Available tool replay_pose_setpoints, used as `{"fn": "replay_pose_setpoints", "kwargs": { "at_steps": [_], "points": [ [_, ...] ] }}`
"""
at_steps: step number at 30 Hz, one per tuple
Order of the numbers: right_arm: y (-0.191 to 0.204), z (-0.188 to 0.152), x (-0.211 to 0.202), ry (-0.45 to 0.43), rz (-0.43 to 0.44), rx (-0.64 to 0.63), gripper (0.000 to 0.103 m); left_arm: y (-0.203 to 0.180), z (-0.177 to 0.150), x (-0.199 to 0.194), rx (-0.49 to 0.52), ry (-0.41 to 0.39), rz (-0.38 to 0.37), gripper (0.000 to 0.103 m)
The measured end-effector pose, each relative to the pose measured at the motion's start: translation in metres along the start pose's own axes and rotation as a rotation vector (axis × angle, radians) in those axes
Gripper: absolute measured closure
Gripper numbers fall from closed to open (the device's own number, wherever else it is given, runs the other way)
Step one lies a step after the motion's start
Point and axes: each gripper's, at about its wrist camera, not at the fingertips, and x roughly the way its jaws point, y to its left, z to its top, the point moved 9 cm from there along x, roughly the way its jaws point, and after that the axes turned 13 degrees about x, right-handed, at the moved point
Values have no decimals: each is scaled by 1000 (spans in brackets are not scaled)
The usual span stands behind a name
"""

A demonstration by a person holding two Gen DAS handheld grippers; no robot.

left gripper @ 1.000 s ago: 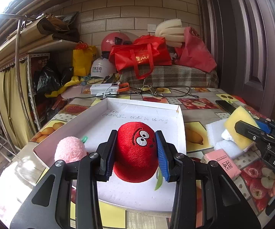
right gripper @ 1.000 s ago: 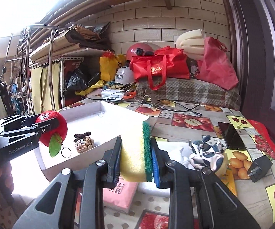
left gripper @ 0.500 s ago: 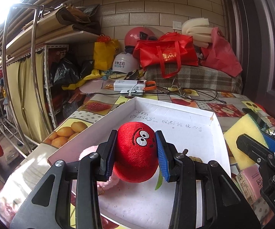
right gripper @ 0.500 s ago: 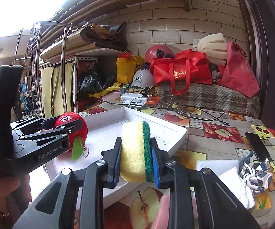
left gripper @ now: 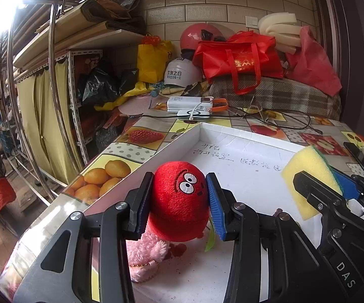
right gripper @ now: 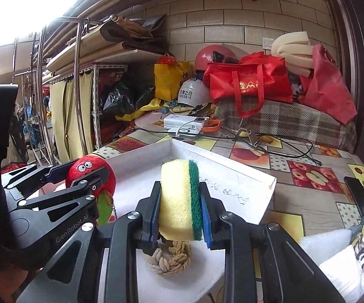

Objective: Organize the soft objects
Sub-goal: 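Carry the apple and sponge into the white box and open both tools, then grasp the pink paper packet with the left tool while the right tool grasps the yellow tissue pack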

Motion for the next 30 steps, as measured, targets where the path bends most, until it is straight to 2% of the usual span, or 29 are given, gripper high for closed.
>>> {"fn": "replay_pose_setpoints", "kwargs": {
  "at_steps": [1, 2, 3, 4, 6, 7, 8, 9, 10, 16, 23, 30],
  "points": [
    [0, 0, 2, 6, -11, -6, 74, 2, -1, 2, -10, 10, 1, 53],
    [1, -1, 2, 5, -19, -11, 74, 4, -2, 3, -19, 16, 2, 31],
    [2, -1, 1, 4, -21, -18, 73, 6, -3, 3, -28, 16, 7, 19],
    [3, -1, -1, -1, -23, -26, 67, 11, -3, 1, -43, 12, 27, 11],
    [2, -1, -2, -14, -36, -23, 57, 18, -4, 0, -79, 9, 48, 8],
    [-1, 0, -2, -16, -43, -12, 43, 23, -6, 0, -99, 13, 57, 7],
    [-4, 2, -2, -18, -49, 5, 23, 27, -8, 0, -122, 18, 61, 2],
    [-8, 3, -2, -20, -53, 23, 15, 31, -9, 1, -141, 22, 60, 0],
    [-10, 3, -2, -23, -51, 33, 2, 33, -10, 0, -152, 21, 59, 0],
    [-3, 8, -15, -90, -51, -5, 0, 34, -8, -9, -156, -19, 89, 0],
    [-12, 12, -33, -150, -75, 28, 0, 36, -4, -29, -158, -110, 113, 0],
    [-15, -3, -61, -144, -48, -16, 0, 10, -9, -49, -105, -125, 42, 0]
  ]
}}
